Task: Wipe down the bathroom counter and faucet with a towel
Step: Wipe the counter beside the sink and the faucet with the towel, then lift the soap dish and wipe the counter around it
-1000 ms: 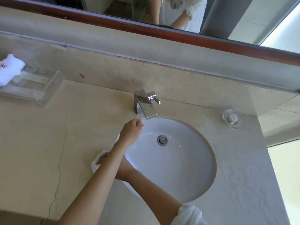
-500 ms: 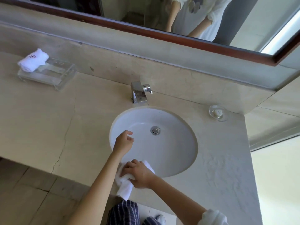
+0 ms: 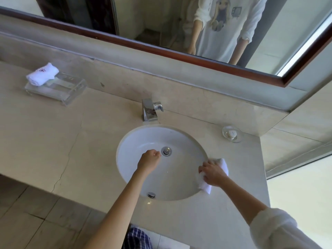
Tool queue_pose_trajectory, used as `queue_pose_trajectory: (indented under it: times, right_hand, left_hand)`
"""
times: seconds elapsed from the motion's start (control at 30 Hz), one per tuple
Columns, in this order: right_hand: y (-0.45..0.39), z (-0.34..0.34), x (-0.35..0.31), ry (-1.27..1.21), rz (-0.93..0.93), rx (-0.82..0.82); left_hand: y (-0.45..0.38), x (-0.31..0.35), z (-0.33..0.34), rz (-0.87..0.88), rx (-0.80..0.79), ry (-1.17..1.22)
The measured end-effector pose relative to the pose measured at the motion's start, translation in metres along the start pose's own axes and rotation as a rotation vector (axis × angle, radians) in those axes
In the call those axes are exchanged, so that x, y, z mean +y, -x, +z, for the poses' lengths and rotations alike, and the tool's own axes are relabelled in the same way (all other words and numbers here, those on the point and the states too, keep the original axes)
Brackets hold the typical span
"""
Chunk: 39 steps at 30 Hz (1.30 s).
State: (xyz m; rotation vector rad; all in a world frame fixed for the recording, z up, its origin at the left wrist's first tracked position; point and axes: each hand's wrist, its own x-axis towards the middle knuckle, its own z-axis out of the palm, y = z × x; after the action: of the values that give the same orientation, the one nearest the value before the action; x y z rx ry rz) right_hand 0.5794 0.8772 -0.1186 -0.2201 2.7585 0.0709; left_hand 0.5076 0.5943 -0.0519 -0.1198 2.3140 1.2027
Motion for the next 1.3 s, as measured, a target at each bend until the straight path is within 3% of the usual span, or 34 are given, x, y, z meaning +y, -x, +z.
queue_pose_trajectory:
  times: [0.1,0.17,0.27,0.37,0.5,0.63,0.77,0.87,1.0,1.03,1.1,1.2,1.3]
  right_hand:
    - [-0.019,-0.017,0.022,-0.164,0.194,0.046]
    - [-0.025,-0.011,0.022,-0.285,0.209,0.074]
    - [-0.021,0.009,0.014,-0.232,0.226,0.034]
    - [-0.016,0.034,0.003,-0.197,0.349,0.172]
    - [-0.02,0.041,-0.014,-0.476,0.59,0.439]
    - [-0.041,0.029,-0.004,-0.558,0.693,0.421]
    - [-0.082,0.011,0.015,-0.663,0.701,0.405]
    - [-0.096,-0.013,0.039,-0.93,0.725,0.421]
    - [-0.08,-0.036,0.089,-1.151,1.124,0.915]
    - [-0.074,-0.036,0.107,-1.216,1.245,0.939]
    - [-0.066,-0.033,0.14,-1.41,1.373,0.761]
    - [-0.064,-0.028,0.172,-1.668,1.341,0.411]
    - [-0.073,-0.022,0.181,-1.773,1.191,0.32]
  left_hand:
    - [-0.01,0.005,-0.007,0.018,-0.017,-0.053]
    - [-0.019,0.012,-0.009,0.027,-0.037,-0.077]
    - [-0.035,0.028,-0.007,0.067,-0.103,-0.129]
    - [-0.054,0.047,-0.003,0.128,-0.16,-0.22]
    - [-0.076,0.067,0.013,0.204,-0.209,-0.323]
    - [-0.087,0.078,0.051,0.218,-0.3,-0.393]
    - [-0.09,0.102,0.091,0.267,-0.283,-0.4]
    - [-0.092,0.12,0.117,0.309,-0.268,-0.398]
    - [-0.1,0.132,0.156,0.339,-0.306,-0.456]
    - [-0.1,0.133,0.166,0.337,-0.328,-0.492]
    - [-0.103,0.131,0.184,0.341,-0.358,-0.596]
    - [-0.107,0.121,0.199,0.356,-0.401,-0.716]
    - [-0.11,0.114,0.208,0.39,-0.406,-0.709]
